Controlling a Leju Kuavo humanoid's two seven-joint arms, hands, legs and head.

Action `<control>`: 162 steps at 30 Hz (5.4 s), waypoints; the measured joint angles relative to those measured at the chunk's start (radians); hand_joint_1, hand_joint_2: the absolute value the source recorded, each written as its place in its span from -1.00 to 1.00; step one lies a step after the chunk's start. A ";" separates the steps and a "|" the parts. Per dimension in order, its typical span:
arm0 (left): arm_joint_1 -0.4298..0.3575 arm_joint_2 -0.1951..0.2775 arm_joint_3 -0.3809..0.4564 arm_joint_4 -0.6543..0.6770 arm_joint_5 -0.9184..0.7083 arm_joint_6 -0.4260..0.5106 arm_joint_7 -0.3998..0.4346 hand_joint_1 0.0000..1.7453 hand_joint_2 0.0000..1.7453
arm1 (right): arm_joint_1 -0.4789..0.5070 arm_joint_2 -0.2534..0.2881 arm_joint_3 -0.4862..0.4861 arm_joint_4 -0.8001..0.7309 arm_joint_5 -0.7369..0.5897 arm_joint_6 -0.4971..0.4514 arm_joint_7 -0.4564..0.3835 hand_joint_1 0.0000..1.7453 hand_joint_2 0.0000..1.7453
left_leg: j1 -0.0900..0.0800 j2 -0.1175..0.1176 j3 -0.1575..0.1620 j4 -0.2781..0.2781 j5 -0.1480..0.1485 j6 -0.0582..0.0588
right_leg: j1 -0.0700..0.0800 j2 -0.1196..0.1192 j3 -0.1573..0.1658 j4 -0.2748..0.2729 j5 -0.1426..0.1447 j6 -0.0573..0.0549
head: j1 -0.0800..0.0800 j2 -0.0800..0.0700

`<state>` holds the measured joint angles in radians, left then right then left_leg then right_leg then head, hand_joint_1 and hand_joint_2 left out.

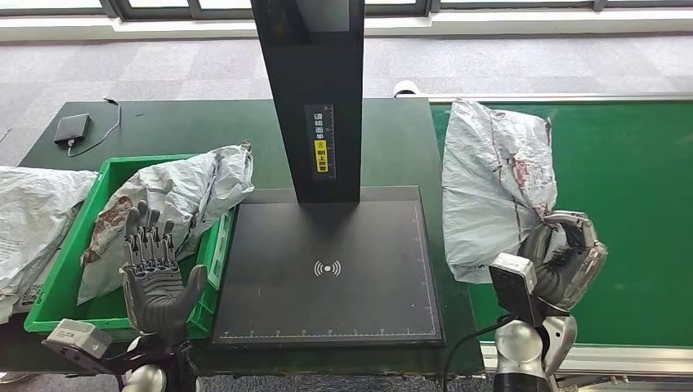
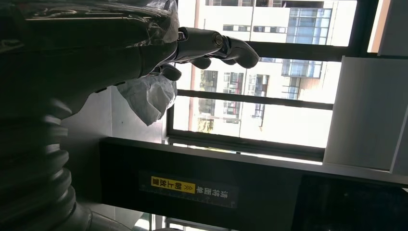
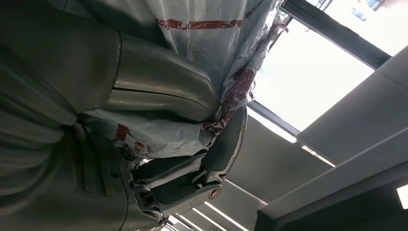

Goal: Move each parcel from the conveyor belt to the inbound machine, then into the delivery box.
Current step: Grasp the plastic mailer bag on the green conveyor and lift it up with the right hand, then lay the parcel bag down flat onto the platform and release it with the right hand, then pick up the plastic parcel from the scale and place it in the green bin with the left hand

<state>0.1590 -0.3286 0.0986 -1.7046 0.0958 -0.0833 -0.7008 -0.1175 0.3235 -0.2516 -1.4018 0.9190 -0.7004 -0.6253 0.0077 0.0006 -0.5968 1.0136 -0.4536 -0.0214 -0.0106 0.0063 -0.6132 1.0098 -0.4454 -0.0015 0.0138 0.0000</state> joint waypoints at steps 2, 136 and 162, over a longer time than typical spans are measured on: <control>0.000 0.000 0.000 0.000 0.000 0.000 0.000 -1.00 1.00 | 0.000 0.000 0.004 0.000 0.000 0.000 0.000 1.00 1.00 | 0.000 0.000 0.000 0.000 0.000 0.000 | 0.000 0.000 0.000 0.000 0.000 0.000 | 0.000 0.000; -0.228 0.018 -0.150 0.387 -0.378 0.144 0.005 -1.00 1.00 | 0.031 -0.013 0.360 -0.129 -0.265 0.000 -0.074 -1.00 1.00 | 0.000 0.001 0.002 0.001 0.000 0.000 | 0.000 0.001 0.002 0.000 0.002 0.000 | 0.000 0.000; -0.416 -0.007 -0.226 0.817 -0.388 0.270 0.001 -1.00 1.00 | 0.037 -0.014 0.365 -0.199 -0.262 0.002 -0.073 -1.00 1.00 | 0.000 0.001 0.002 0.001 0.000 0.000 | 0.000 0.001 0.002 0.000 0.002 0.001 | 0.000 0.000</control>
<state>-0.2569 -0.3356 -0.1275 -0.8881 -0.2926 0.1869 -0.6996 -0.0803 0.3098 0.1133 -1.6011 0.6571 -0.6989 -0.6986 0.0075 0.0012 -0.5946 1.0144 -0.4534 -0.0213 -0.0105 0.0068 -0.6108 1.0098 -0.4436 -0.0008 0.0141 -0.0001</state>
